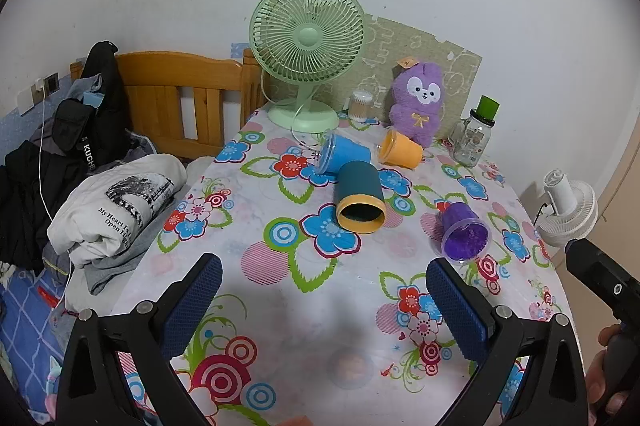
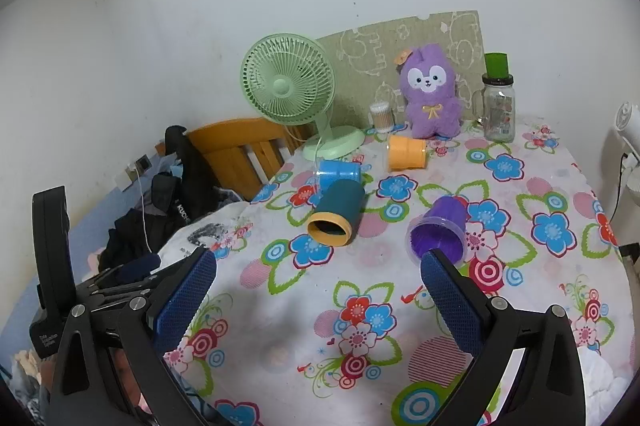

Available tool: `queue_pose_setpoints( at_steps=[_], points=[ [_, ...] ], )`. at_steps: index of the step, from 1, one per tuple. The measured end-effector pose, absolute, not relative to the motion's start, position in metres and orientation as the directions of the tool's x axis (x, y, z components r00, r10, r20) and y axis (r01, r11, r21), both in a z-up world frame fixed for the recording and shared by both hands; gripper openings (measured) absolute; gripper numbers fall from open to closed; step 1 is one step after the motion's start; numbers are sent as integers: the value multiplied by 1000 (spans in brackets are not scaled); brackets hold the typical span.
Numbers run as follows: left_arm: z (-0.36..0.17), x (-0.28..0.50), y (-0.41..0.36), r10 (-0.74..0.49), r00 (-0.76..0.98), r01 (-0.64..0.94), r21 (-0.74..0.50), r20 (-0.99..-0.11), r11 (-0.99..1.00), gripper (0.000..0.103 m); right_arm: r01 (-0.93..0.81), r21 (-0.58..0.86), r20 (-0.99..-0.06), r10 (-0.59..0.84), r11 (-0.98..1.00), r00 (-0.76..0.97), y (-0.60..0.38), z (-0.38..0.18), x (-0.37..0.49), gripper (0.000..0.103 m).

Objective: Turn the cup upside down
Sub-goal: 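Reach the right tool toward the orange cup lying on its side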

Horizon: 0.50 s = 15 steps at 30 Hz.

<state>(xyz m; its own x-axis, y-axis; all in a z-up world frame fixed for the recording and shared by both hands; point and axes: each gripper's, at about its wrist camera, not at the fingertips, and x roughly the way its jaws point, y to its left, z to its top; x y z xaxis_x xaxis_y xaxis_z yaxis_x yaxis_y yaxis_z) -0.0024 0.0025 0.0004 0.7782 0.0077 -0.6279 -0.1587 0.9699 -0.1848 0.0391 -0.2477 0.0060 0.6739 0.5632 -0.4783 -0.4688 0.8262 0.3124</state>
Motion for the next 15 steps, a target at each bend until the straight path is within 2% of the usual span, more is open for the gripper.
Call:
queue_pose_setpoints(
  at_steps=[9,15],
  points=[
    [-8,9,2,-2,762,-163,-195,-648,967,103,-476,272,-497,546,836,675,-248,8,50,103],
    [-19,29,0,-16,741,-163,-202,-672,966,103,-501,180,-523,514,847,680,-246,13,82,103]
  ],
)
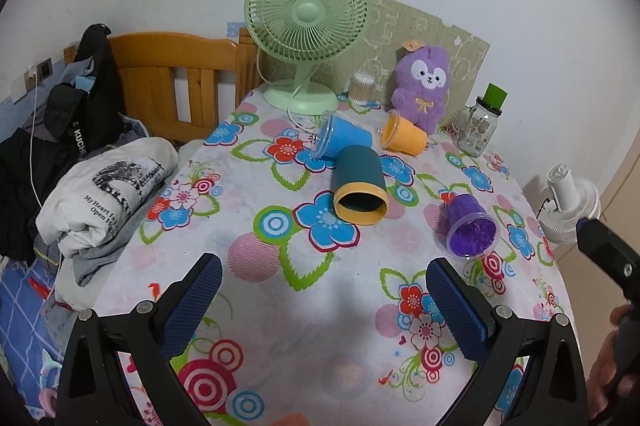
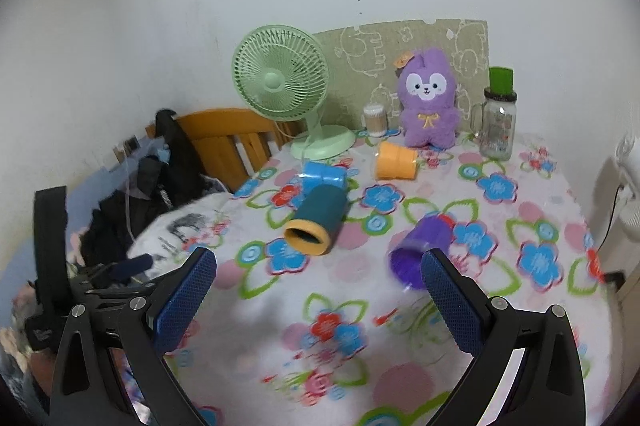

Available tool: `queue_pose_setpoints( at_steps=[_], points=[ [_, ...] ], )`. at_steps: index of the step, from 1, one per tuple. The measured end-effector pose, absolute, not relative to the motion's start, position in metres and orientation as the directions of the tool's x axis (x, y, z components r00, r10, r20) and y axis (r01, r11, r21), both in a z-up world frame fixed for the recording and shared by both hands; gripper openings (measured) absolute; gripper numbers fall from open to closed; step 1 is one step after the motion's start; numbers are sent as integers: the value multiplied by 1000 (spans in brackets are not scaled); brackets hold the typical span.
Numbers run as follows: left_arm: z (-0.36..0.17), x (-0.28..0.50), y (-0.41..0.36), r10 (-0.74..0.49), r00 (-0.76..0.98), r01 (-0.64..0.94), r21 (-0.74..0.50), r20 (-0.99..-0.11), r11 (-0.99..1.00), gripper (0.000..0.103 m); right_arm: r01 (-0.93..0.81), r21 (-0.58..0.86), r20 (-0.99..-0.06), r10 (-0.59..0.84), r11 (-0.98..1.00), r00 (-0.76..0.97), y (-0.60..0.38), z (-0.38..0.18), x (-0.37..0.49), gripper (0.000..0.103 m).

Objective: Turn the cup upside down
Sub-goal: 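Reach the right tool toward the orange cup lying on its side, then close the right tool around the orange cup body and lift it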

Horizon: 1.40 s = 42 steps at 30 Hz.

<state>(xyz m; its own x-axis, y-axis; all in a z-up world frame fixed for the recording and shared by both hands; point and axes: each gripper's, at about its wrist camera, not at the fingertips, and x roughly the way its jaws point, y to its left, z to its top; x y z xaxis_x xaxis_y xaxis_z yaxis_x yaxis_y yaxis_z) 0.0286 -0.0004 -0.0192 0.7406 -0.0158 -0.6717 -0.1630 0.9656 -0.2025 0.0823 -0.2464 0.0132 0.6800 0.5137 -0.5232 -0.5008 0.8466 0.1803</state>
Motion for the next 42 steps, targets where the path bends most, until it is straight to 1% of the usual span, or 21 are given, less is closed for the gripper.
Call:
queue_pose_setpoints(
  at_steps=[3,7,14,18,21,25,28,33,39,42],
  points=[
    [-22,46,-3,-24,735,-167,-215,-678,962,103,-530,103,-555,491,841,671,-243,16,118,103],
    [-27,75,-10,-50,723,-179,-257,-689,949,103,-590,69,-609,502,804,614,-236,14,164,103],
    [-38,135,-18,-34,700,-205,-246,-713,947,103,-679,-16,-666,499,734,555,-220,-8,242,103],
    [-45,161,-14,-19,690,-253,-265,-724,930,103,-724,12,-701,522,690,486,-212,-22,294,103],
    [-53,180,-13,-25,679,-283,-293,-734,914,103,-746,-20,-730,500,666,466,-204,-37,327,103],
    [-60,201,-15,-10,660,-306,-281,-751,910,103,-775,5,-756,510,631,410,-193,-60,373,103],
    [-64,215,-13,37,636,-337,-234,-771,912,103,-783,-11,-770,494,622,403,-184,-72,401,103],
    [-68,226,-4,79,622,-366,-199,-779,909,103,-823,-20,-784,502,568,366,-171,-83,427,103],
    [-77,237,-4,74,597,-372,-194,-798,908,103,-872,-42,-823,478,487,307,-153,-100,436,102],
    [-78,244,-12,53,595,-348,-198,-802,916,103,-887,-32,-832,479,461,279,-150,-105,435,95]
  ],
)
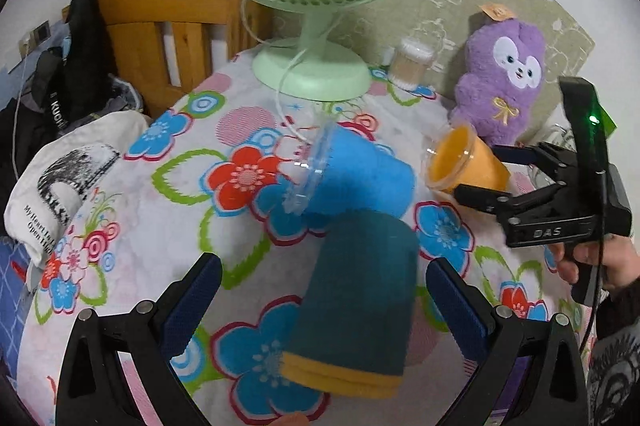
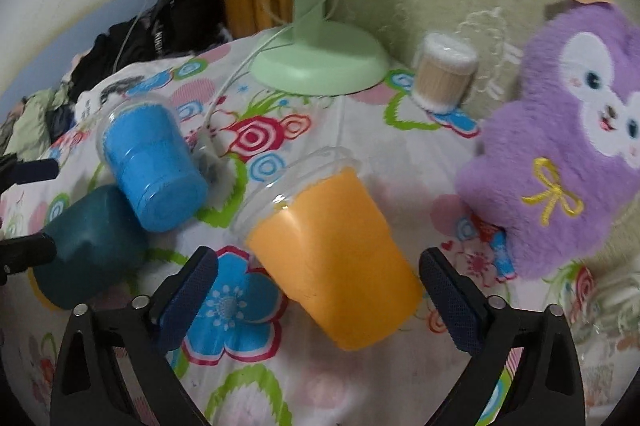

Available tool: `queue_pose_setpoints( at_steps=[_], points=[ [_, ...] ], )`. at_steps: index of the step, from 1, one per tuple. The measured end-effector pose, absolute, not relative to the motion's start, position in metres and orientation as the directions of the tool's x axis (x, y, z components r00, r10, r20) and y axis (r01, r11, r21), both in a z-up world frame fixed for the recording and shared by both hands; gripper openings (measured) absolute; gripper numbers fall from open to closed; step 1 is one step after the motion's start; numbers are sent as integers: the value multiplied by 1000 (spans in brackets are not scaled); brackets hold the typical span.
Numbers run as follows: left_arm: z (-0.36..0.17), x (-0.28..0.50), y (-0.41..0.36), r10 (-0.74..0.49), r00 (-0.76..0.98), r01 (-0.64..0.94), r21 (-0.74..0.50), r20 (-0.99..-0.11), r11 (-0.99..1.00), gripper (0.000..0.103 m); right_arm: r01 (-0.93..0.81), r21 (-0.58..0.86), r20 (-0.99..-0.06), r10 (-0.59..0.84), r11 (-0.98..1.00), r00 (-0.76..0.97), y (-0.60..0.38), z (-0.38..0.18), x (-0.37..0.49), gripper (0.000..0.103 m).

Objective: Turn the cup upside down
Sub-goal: 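Close the right tool around the orange cup body and lift it, then carry the orange cup with the right tool toward the left tool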

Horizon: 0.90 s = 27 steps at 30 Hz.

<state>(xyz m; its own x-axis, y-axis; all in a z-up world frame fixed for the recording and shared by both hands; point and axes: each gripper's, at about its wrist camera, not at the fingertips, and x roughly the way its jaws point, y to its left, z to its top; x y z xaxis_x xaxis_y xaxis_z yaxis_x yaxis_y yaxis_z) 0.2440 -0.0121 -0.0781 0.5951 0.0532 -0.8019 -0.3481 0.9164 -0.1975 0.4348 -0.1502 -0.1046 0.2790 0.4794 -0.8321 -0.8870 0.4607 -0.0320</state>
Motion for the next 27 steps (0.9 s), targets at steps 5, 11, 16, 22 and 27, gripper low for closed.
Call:
queue_pose_setpoints(
  at_steps=[5,11,16,22,27],
  points=[
    [-80,252,-28,-10,598,-279,-220,-801,935,103,-889,-6,-884,414,458,219,-146,-121,436,57],
    [-82,253,-45,-47,587,-222,-217,-808,950,103,-868,-8,-859,441,497,261,-155,-106,426,57],
    [-74,247,-54,-63,589,-187,-212,-805,959,103,-858,-44,-839,448,513,310,-156,-86,402,57],
    [-56,222,-67,-92,607,-116,-202,-790,972,103,-847,-77,-821,448,526,353,-158,-66,351,57],
    [-43,186,-69,-103,623,-92,-203,-775,975,103,-824,-99,-790,460,558,406,-164,-45,291,57]
  ],
)
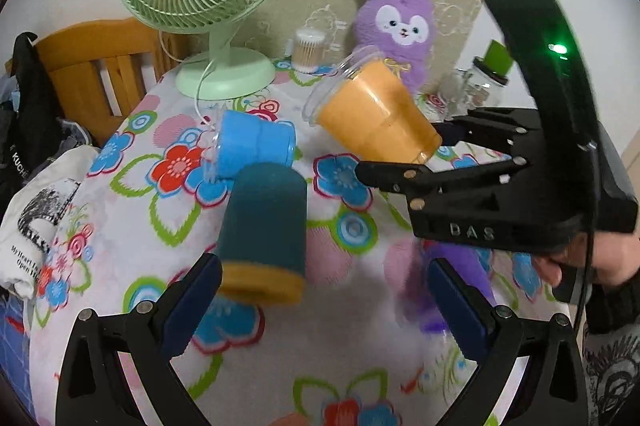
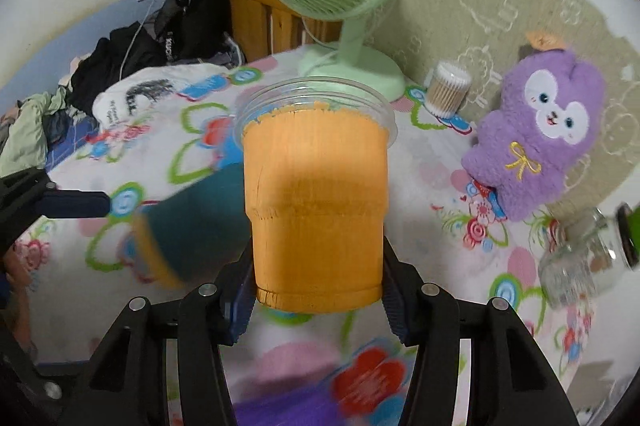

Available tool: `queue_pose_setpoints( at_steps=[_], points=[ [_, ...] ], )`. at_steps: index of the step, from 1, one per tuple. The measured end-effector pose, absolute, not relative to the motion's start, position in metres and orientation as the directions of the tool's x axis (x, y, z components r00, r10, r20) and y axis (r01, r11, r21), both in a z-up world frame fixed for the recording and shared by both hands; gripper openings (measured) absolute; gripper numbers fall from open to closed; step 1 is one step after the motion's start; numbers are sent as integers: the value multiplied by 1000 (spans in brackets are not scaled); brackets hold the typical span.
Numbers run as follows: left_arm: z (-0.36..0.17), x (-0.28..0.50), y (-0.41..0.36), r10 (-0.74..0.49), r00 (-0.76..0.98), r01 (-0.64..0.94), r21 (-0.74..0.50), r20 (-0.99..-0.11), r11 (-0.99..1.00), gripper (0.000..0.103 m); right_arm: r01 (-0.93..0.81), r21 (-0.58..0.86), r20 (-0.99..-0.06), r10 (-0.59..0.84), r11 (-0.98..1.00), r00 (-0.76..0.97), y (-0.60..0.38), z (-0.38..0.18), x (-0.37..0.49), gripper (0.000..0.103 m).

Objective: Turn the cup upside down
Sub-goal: 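Carry the orange cup with the right tool toward the left tool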

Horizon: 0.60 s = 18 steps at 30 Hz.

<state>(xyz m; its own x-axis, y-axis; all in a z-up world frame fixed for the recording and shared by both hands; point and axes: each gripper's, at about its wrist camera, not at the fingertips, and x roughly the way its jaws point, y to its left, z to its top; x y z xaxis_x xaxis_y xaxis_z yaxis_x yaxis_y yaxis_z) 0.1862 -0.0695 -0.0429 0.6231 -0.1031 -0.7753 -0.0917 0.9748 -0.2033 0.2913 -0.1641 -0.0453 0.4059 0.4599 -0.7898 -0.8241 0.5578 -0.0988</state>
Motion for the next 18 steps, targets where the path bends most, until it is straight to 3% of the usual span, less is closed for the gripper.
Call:
queue_pose_setpoints(
  at_steps=[7,13,18],
  points=[
    [-35,126,-73,-112,638,-58,-193,-762,980,103,-736,-48,-738,473,676,482,-179,-28,203,57],
    [-43,74,-75,-129,631,-29,-189,-765,981,103,-624,-25,-754,395,781,524,-190,-42,154,57],
    [-57,36,-77,-126,616,-16,-173,-777,985,103,-513,113,-792,389,851,470,-211,-70,127,57]
  ],
)
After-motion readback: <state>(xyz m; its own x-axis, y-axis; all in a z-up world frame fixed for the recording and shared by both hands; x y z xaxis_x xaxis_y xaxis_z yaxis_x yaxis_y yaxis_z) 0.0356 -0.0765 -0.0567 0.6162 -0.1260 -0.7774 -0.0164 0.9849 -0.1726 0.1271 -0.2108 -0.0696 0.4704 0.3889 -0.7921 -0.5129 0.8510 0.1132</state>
